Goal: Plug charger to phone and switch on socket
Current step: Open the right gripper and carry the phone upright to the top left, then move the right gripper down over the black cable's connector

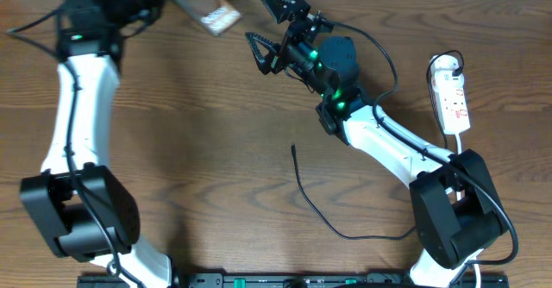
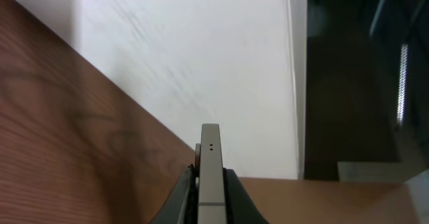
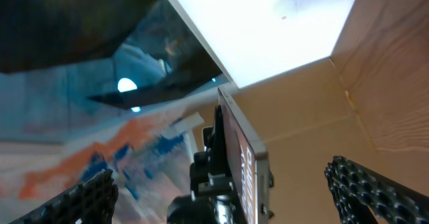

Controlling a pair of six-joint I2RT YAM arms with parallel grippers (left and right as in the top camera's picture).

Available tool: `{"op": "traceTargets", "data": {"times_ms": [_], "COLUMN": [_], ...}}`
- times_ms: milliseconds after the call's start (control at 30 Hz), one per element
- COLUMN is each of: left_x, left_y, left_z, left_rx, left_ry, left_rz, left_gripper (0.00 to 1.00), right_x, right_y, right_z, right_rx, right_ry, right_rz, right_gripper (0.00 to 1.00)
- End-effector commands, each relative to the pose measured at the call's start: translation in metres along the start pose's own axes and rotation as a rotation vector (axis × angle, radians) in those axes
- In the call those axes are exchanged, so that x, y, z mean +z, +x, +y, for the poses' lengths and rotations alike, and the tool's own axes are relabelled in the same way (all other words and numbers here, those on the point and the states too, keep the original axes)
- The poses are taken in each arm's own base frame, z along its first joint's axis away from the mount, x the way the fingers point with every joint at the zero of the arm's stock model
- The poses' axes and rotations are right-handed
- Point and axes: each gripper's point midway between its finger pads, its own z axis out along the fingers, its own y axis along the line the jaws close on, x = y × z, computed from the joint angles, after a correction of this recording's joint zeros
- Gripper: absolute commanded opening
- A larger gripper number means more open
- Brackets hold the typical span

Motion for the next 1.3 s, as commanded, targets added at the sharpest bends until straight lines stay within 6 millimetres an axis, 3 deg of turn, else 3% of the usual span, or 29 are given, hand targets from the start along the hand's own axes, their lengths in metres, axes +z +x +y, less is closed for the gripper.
{"op": "traceTargets", "data": {"times_ms": [0,200,267,400,500,633,867,1033,1267], "left_x": [-0.03,-0.082,-0.096,-0.116,-0.118,-0.118,-0.118,-0.119,-0.119], "left_y": [-0.01,-0.019,-0.016,-0.002,0.0,0.0,-0.001,-0.003,-0.003], "left_z": [-0.011,-0.01,-0.012,-0.018,-0.018,-0.019,-0.021,-0.025,-0.025], "left_rx": [0.017,0.008,0.026,0.085,0.093,0.128,0.226,0.276,0.278], "left_ry": [0.079,0.179,0.214,0.291,0.3,0.308,0.328,0.341,0.341], "left_rz": [0.075,0.219,0.271,0.385,0.398,0.394,0.377,0.368,0.367], "left_gripper": [0.07,0.07,0.08,0.07,0.07,0.07,0.07,0.07,0.08], "right_x": [-0.002,-0.007,-0.008,-0.017,-0.031,-0.049,-0.077,-0.109,-0.154], "right_y": [0.003,0.01,0.008,-0.007,-0.019,-0.032,-0.049,-0.06,-0.059], "right_z": [0.009,0.0,-0.014,-0.063,-0.097,-0.122,-0.133,-0.138,-0.167], "right_rx": [-0.144,-0.481,-0.543,-0.635,-0.67,-0.697,-0.777,-0.866,-0.781], "right_ry": [-0.002,0.032,0.082,0.281,0.436,0.577,0.798,1.039,1.256], "right_rz": [0.053,0.154,0.173,0.184,0.191,0.21,0.24,0.236,0.283], "right_gripper": [0.99,0.99,0.99,0.99,0.99,0.99,0.99,0.99,0.99]}}
